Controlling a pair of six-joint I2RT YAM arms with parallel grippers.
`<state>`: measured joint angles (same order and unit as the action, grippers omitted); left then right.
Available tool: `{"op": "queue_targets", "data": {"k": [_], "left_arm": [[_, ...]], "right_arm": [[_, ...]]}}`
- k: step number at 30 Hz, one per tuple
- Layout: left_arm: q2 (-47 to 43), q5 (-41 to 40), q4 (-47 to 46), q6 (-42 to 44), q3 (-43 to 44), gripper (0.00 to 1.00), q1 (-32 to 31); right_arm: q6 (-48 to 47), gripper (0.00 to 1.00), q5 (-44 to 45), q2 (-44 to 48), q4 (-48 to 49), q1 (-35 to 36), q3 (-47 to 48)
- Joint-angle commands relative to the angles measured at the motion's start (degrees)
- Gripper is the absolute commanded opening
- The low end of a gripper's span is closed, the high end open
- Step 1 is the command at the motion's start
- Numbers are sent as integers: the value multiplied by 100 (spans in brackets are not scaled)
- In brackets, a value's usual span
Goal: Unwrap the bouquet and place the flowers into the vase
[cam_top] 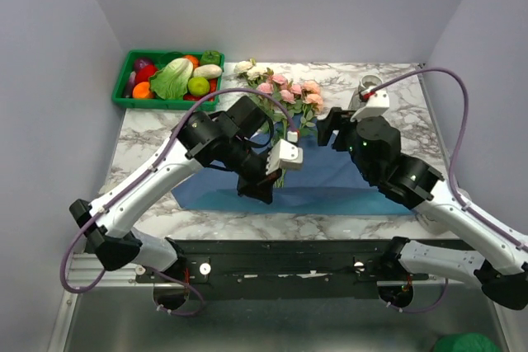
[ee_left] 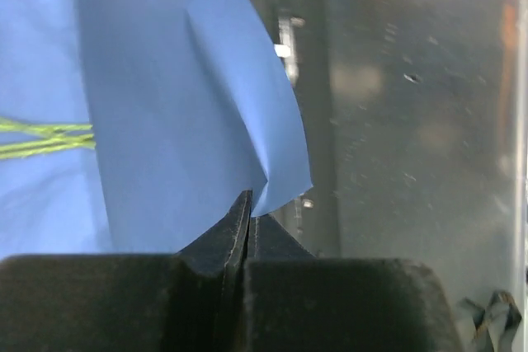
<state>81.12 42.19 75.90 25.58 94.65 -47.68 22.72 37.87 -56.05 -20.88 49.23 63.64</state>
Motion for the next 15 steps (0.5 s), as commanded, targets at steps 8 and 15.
{"op": "queue_targets", "data": {"k": [8,15], "left_arm": [[-1203,175,1129,-185,-219,53,-663],[-1248,-359,998,-1,614,99,-664]], "right_arm": [[-22,77,-1413,-538,120,-45,-817],[206,68,-1871,-662,-327,297,-914]]}}
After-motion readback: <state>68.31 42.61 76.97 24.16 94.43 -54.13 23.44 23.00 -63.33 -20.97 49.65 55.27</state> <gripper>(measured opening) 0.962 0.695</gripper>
